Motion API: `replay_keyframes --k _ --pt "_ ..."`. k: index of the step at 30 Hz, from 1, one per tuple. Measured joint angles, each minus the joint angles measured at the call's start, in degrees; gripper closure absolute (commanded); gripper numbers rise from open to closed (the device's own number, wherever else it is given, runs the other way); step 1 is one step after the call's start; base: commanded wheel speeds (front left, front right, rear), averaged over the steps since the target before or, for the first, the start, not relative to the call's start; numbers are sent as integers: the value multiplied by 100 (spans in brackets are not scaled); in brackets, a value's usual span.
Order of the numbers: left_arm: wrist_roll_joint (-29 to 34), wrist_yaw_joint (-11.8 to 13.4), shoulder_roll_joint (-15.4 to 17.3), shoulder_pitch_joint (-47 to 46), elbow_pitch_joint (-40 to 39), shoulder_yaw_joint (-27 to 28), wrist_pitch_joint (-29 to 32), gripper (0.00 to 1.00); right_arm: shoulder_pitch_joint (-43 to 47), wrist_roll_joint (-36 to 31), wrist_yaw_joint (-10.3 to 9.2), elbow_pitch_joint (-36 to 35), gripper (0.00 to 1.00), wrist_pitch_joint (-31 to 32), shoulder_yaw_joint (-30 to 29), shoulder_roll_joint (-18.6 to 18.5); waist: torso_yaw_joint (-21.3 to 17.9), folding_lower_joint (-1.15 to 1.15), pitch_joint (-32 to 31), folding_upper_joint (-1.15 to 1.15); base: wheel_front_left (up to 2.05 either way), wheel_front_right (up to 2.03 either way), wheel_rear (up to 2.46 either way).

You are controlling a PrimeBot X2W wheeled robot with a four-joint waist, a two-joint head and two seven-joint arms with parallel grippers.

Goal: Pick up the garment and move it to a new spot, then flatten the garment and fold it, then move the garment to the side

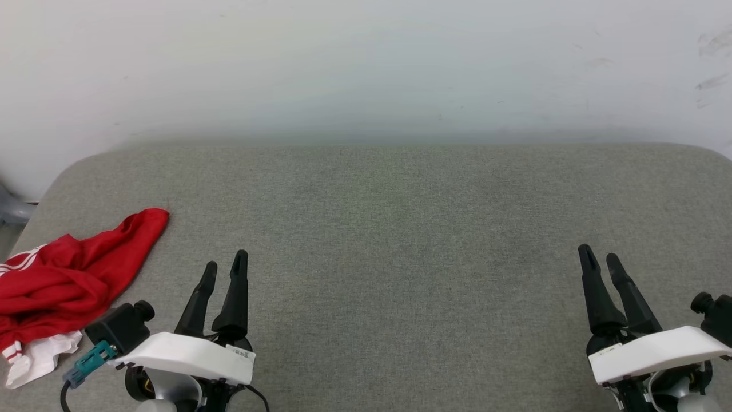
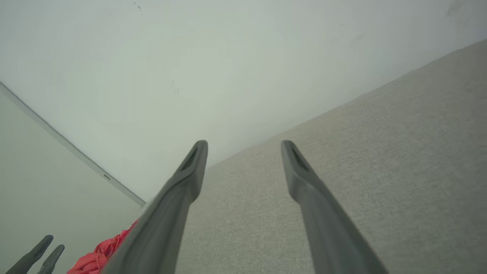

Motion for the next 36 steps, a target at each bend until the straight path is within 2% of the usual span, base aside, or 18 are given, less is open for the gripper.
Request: replay_keyframes --k 15,36 --pt "1138 171 204 44 -103 -300 -248 0 108 -1415 1 -350 0 101 -77 -41 -4 0 -17 0 0 0 0" --pt "2209 332 303 63 -41 -514 -553 0 207 -2726 1 -683 0 148 -148 0 4 0 -29 0 0 0 0"
